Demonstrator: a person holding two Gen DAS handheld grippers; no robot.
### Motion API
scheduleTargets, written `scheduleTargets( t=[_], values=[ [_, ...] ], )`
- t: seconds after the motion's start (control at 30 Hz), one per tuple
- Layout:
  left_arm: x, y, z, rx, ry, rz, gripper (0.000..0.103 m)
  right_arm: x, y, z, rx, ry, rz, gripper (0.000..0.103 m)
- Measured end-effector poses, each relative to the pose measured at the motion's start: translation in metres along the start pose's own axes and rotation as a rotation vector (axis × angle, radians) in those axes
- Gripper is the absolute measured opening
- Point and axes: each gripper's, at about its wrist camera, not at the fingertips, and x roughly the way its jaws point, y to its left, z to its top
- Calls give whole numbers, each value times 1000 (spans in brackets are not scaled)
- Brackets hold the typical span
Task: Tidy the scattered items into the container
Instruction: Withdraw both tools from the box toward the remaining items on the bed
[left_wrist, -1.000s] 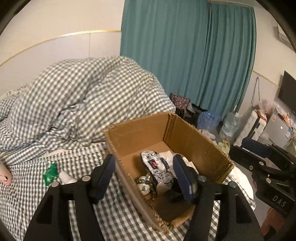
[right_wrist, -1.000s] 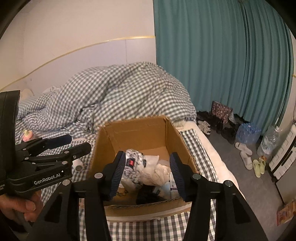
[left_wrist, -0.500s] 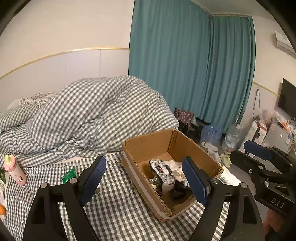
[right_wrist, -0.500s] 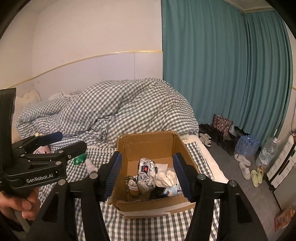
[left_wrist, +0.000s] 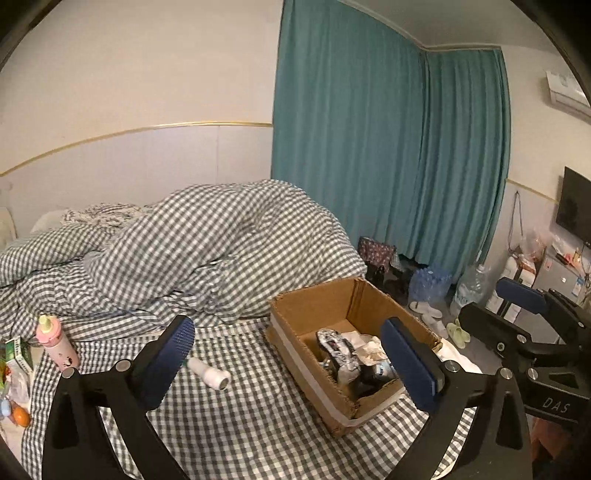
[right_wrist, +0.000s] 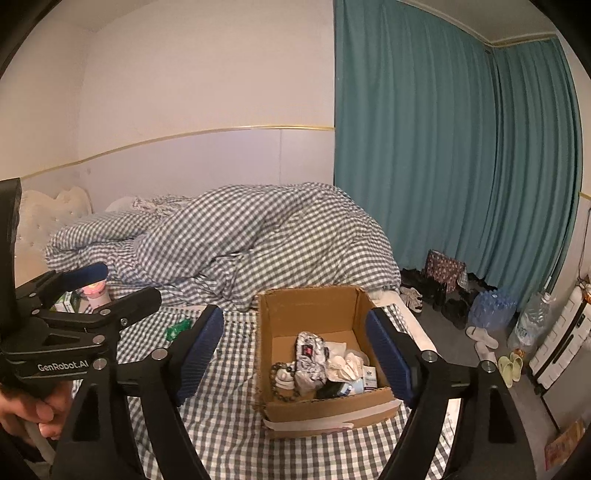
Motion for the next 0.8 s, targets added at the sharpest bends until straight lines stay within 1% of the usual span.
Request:
scheduleTargets(
  t=[0.2,0.43,0.6,0.8],
  values=[
    [-16,22,-3,-12,0,43,103,-6,16,4,-8,-16,24,84],
    [-30,49,-5,-29,-5,91,103,-3,38,8,-21,-20,57,87],
    [-36,66,-7,-39,-8,122,103,-3,54,9,-45,-26,73,99],
    [-45,86,-14,-33,-2,169,103,-1,70,8,-36,-43,99,103]
  ],
)
